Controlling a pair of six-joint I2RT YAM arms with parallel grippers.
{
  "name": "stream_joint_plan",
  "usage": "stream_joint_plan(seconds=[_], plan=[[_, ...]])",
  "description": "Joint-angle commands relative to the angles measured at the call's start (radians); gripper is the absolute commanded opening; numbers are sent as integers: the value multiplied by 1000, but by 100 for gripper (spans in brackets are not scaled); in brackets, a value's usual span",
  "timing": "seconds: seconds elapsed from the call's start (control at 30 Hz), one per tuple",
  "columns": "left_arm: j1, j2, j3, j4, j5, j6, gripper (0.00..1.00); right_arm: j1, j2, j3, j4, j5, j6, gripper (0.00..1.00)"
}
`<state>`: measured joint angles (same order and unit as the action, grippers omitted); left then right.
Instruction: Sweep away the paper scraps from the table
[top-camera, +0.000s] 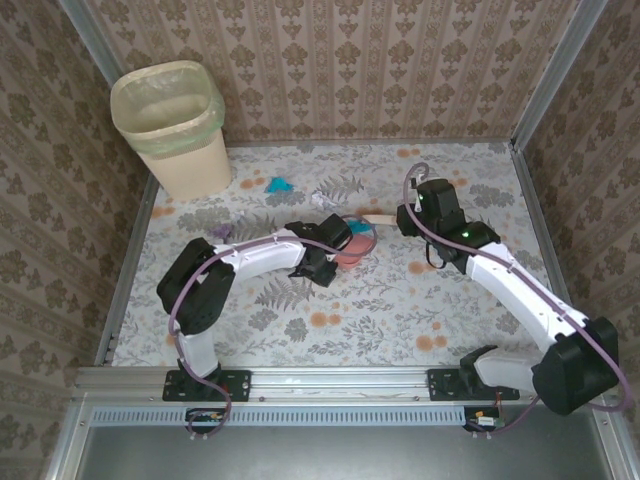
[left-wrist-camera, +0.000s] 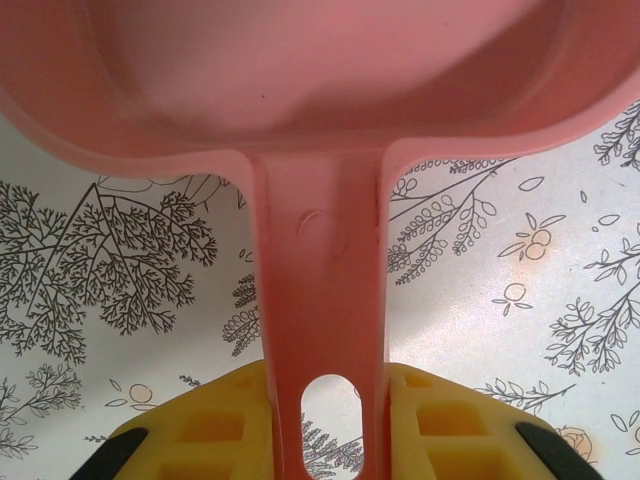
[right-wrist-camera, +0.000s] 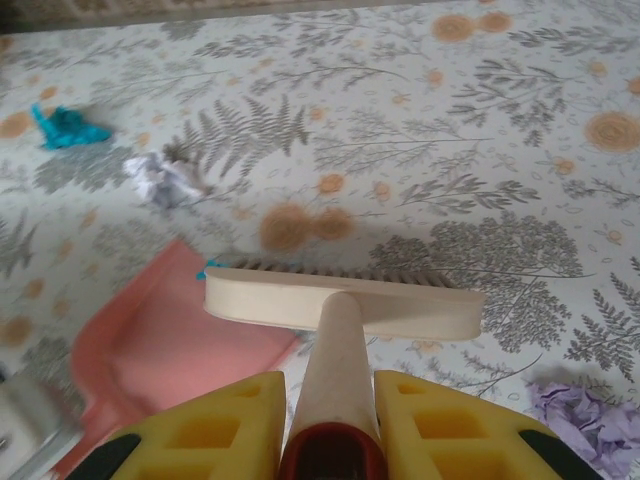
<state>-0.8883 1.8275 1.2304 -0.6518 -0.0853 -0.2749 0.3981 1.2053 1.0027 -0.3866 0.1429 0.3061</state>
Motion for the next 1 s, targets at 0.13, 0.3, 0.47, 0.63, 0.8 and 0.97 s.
stream_joint_plan(seconds=[0.13, 0.3, 0.47, 0.63, 0.8, 0.97], plan=[[-7, -24, -17, -49, 31, 13, 0, 25, -139, 39, -107, 14, -7, 0], [-11, -22, -19, -56, 28, 1, 0, 24, -157, 0, -29, 137, 46, 0], [-14, -20, -23, -58, 34, -9, 0, 25, -102, -33, 95, 94, 80, 0], [-14, -19, -18, -69, 32, -16, 0, 28, -5, -41, 187, 26, 31, 0], [-17, -19, -11, -79, 27, -21, 0, 55, 58, 8, 100, -34, -60, 0], [-17, -17, -7, -83, 18, -28, 0, 105, 49, 76, -93, -23, -133, 0]])
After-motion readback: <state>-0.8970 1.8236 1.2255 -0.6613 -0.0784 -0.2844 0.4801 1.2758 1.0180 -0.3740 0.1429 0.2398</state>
